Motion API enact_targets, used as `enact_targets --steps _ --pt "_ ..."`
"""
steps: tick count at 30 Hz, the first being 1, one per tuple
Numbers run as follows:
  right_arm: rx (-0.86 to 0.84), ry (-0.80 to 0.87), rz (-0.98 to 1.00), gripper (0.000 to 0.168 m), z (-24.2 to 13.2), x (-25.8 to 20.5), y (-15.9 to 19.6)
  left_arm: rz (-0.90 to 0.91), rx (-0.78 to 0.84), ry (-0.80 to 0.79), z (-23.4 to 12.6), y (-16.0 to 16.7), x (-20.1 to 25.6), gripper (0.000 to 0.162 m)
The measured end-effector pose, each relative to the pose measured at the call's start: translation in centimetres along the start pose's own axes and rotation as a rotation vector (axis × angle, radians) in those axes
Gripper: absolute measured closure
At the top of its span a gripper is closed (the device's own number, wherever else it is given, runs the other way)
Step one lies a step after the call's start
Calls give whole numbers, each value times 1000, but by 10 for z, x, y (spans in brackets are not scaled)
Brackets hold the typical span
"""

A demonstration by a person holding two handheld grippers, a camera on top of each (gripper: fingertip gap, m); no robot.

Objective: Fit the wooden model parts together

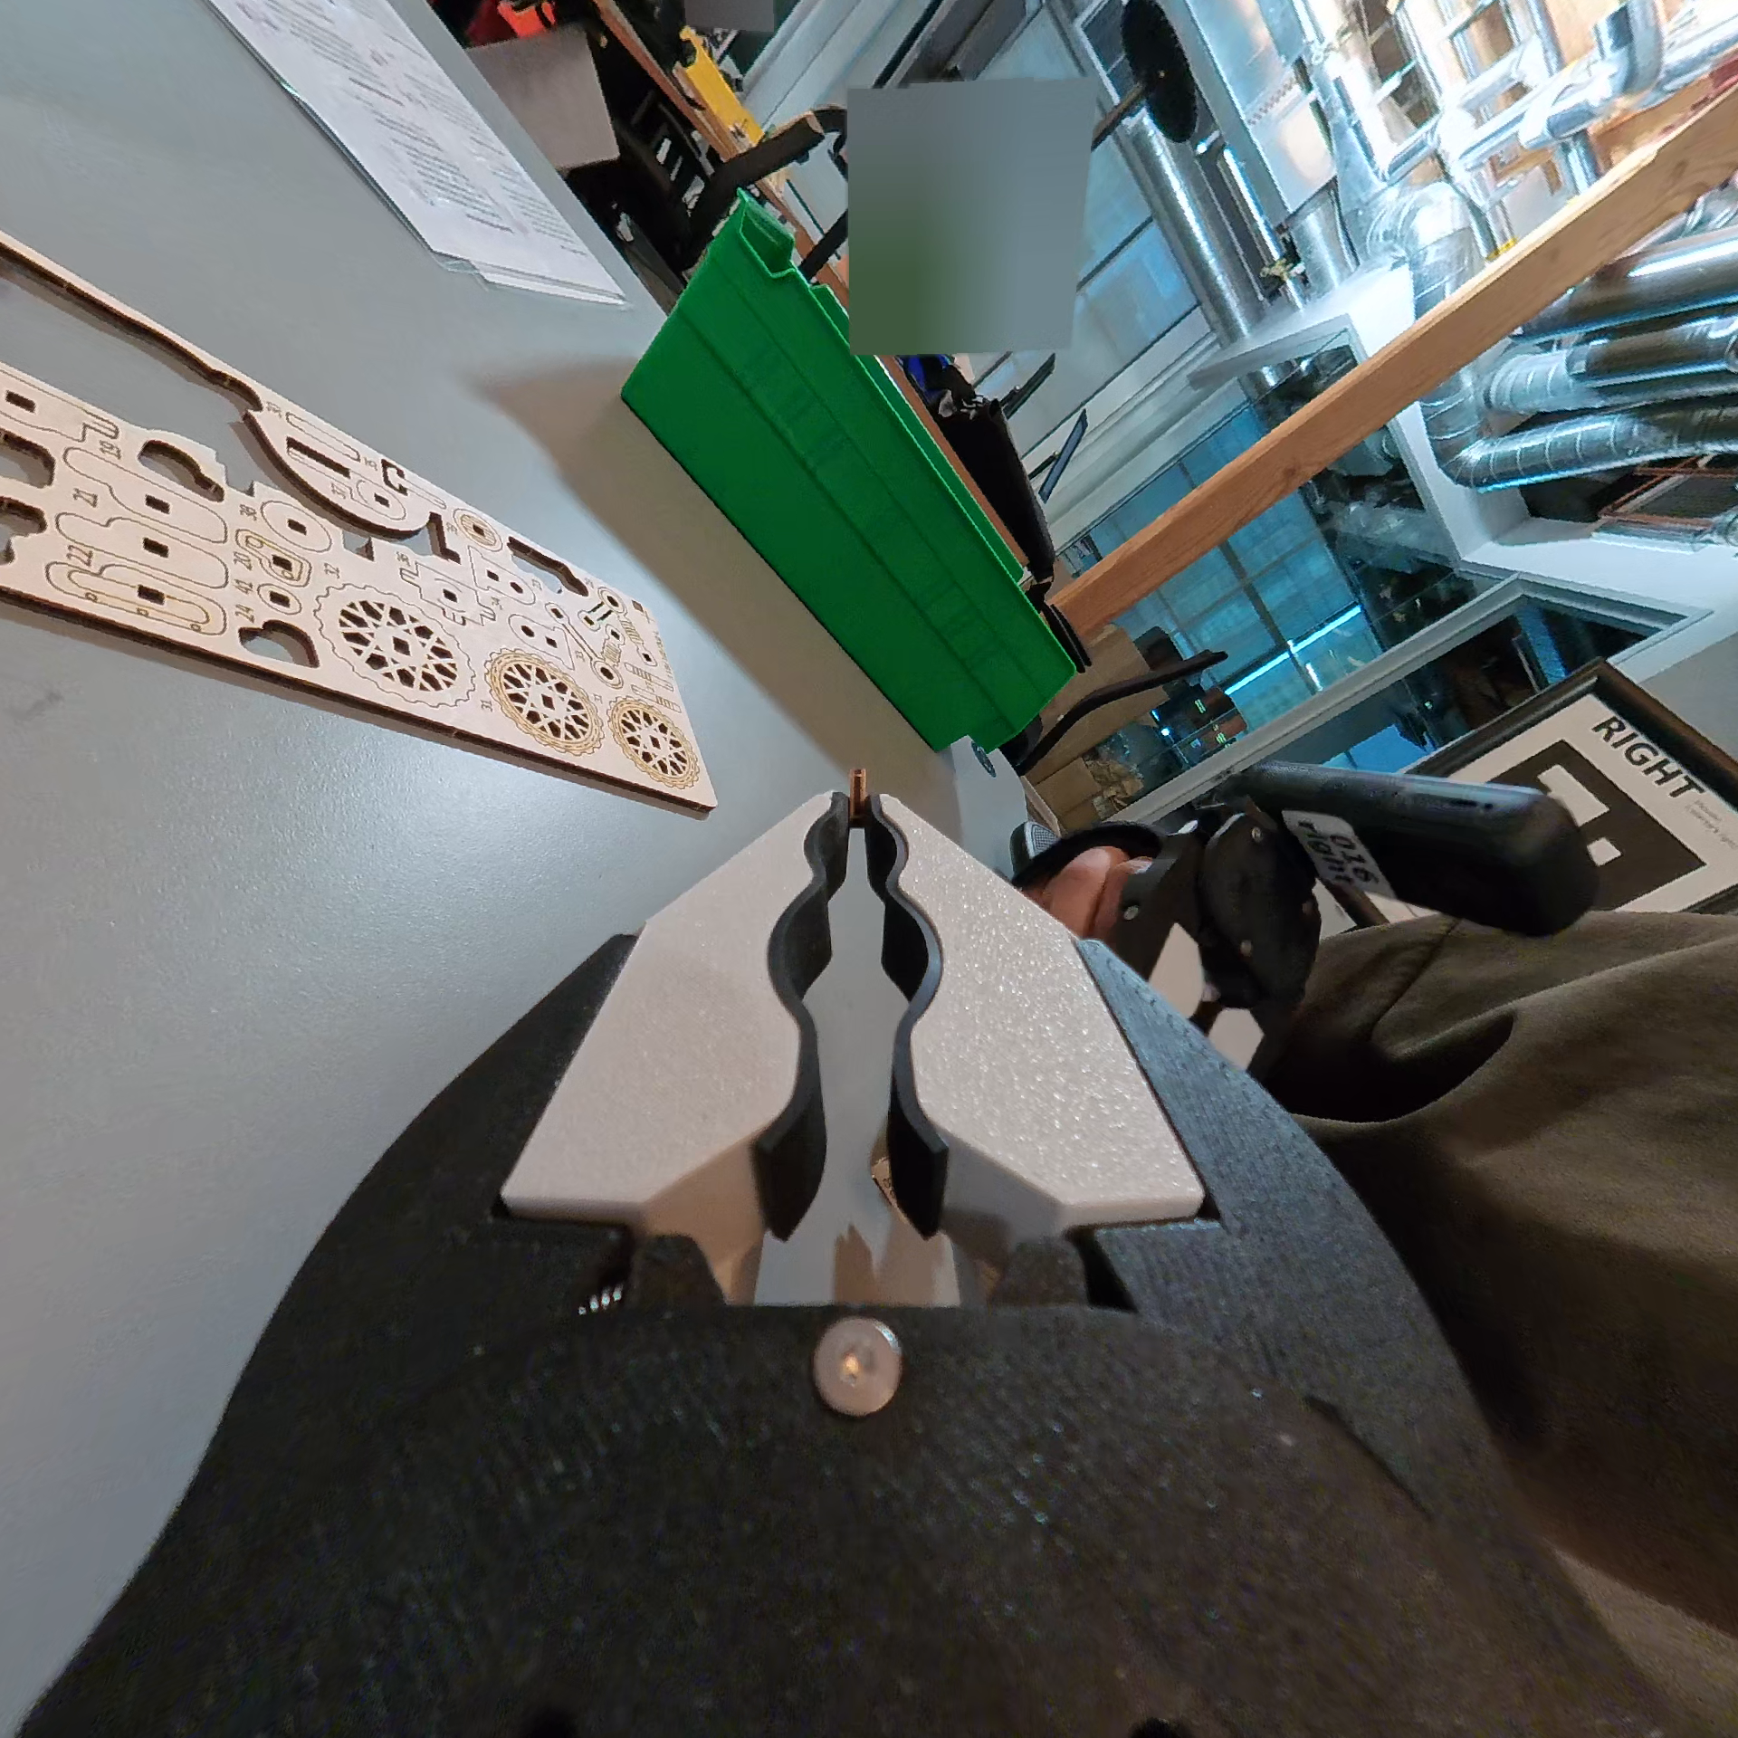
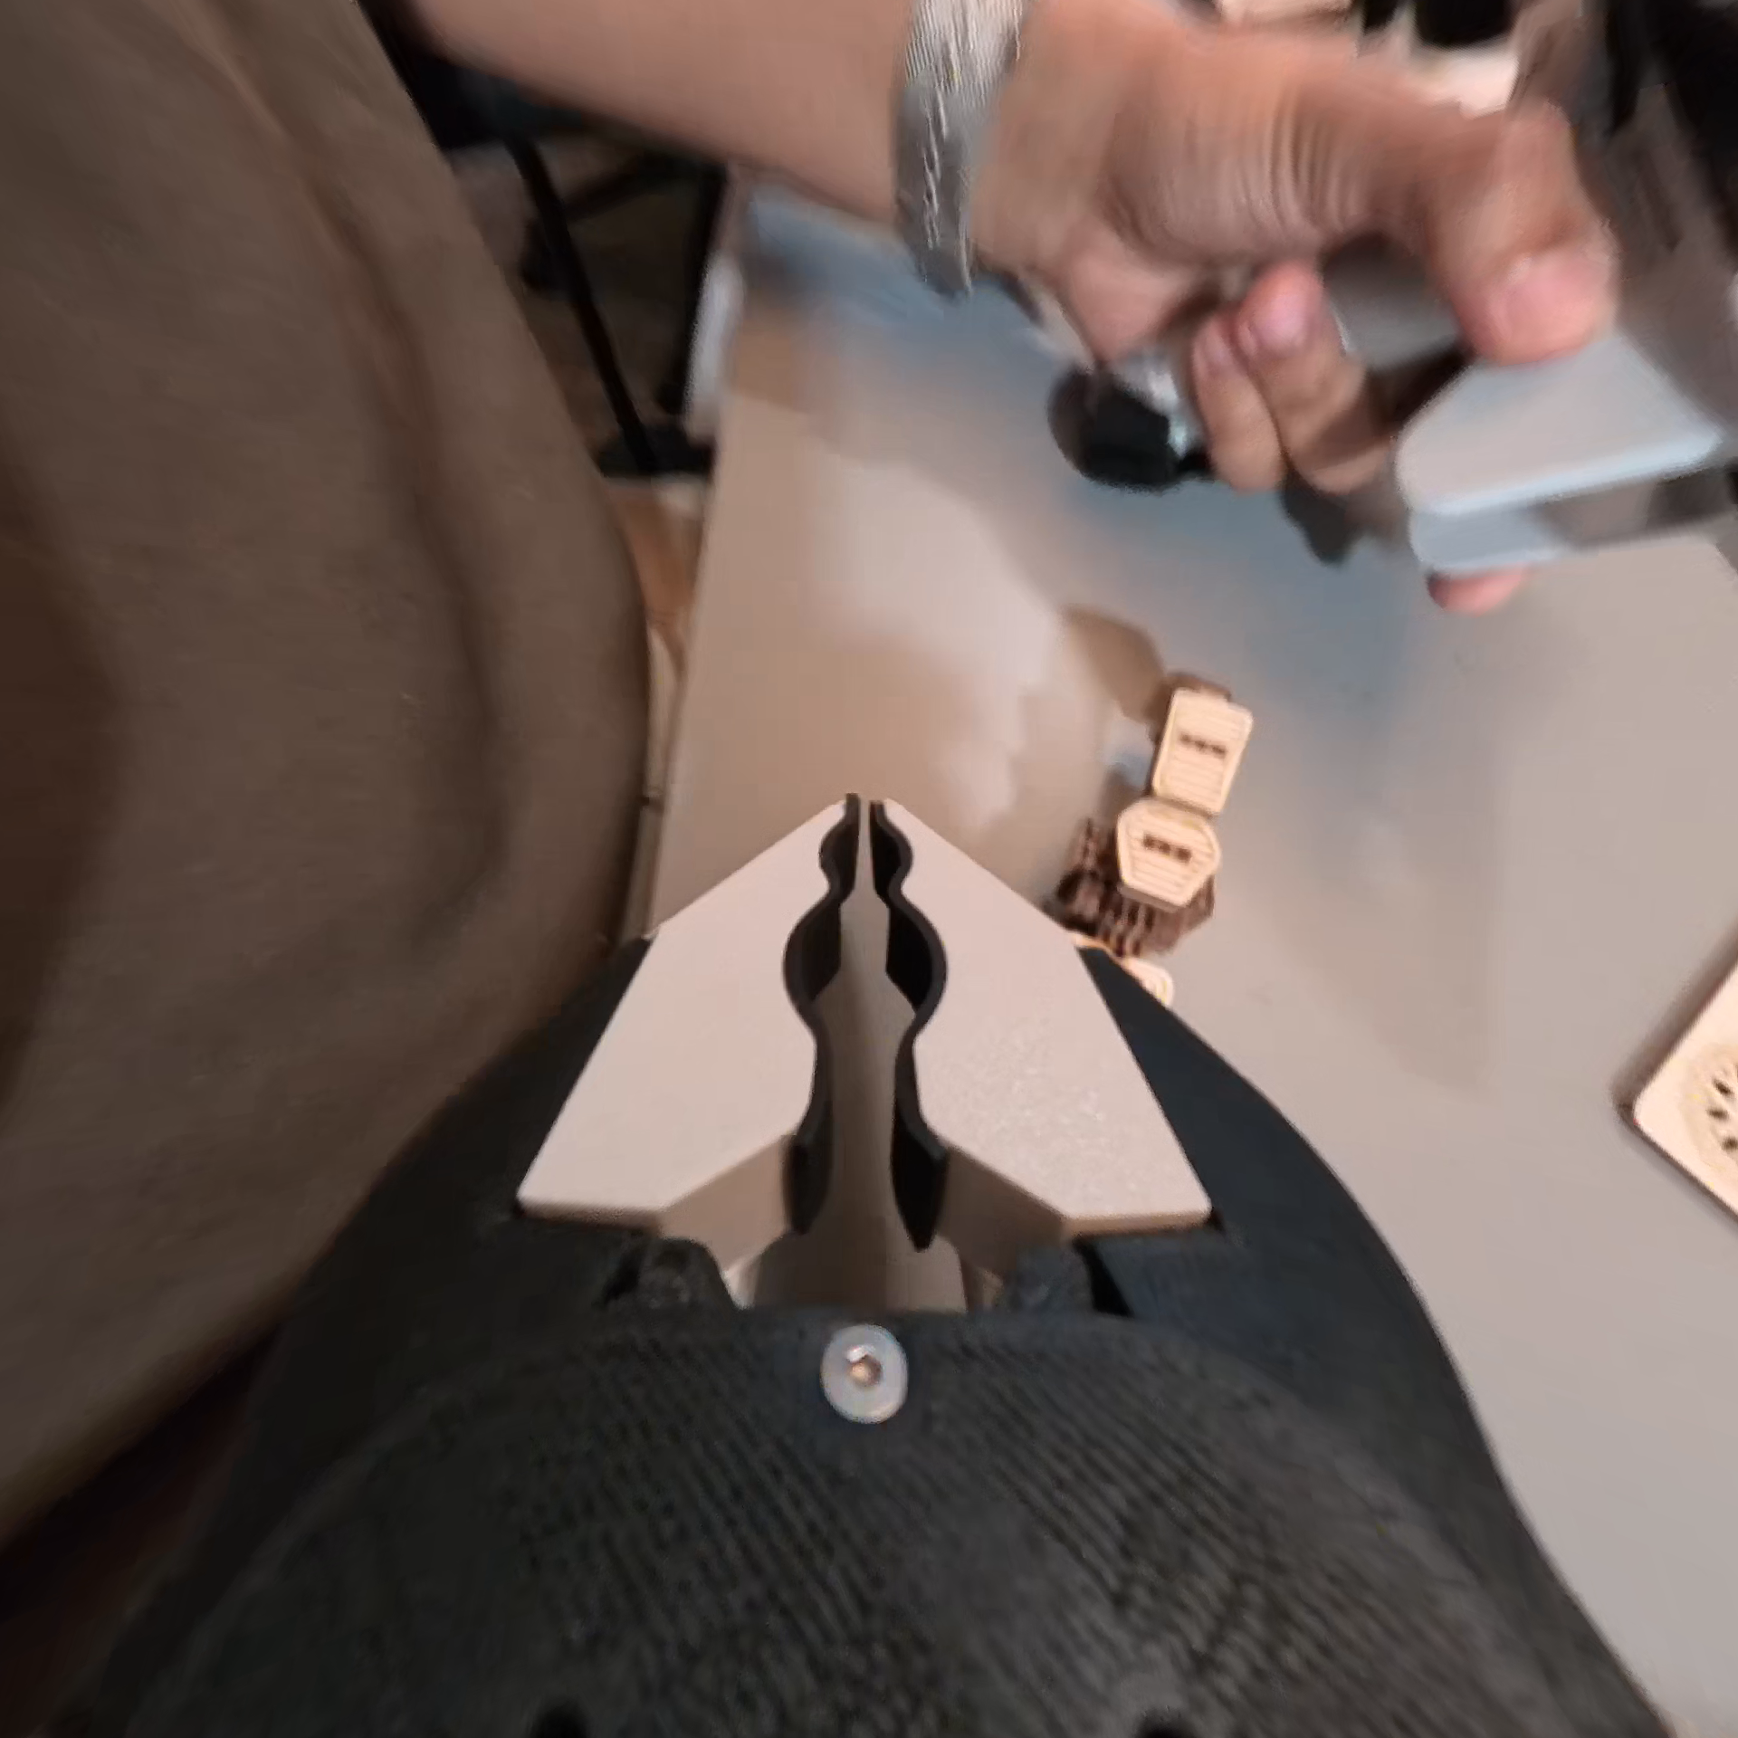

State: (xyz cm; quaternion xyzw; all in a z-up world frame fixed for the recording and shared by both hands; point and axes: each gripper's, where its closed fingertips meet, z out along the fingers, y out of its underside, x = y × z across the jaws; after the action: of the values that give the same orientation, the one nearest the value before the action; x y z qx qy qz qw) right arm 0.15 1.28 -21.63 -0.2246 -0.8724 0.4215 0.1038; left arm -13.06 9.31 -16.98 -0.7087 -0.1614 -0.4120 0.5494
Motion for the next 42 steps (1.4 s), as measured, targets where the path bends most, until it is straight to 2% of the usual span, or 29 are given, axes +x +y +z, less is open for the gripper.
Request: enact_targets --steps 3,8,12,22,42 --pt "123 6 21 164 -13 3 -20 31 -4 16 0 1 5 160" --pt "289 254 102 146 -49 49 -36 252 -122 40 8 21 30 160" --pt "415 358 218 138 -76 75 -39 347 -210 90 15 38 55 160" --pt "464 185 352 164 -67 65 -40 340 -328 183 23 65 78 160" --pt "492 135 397 167 -68 64 -41 331 -291 231 20 62 83 161"
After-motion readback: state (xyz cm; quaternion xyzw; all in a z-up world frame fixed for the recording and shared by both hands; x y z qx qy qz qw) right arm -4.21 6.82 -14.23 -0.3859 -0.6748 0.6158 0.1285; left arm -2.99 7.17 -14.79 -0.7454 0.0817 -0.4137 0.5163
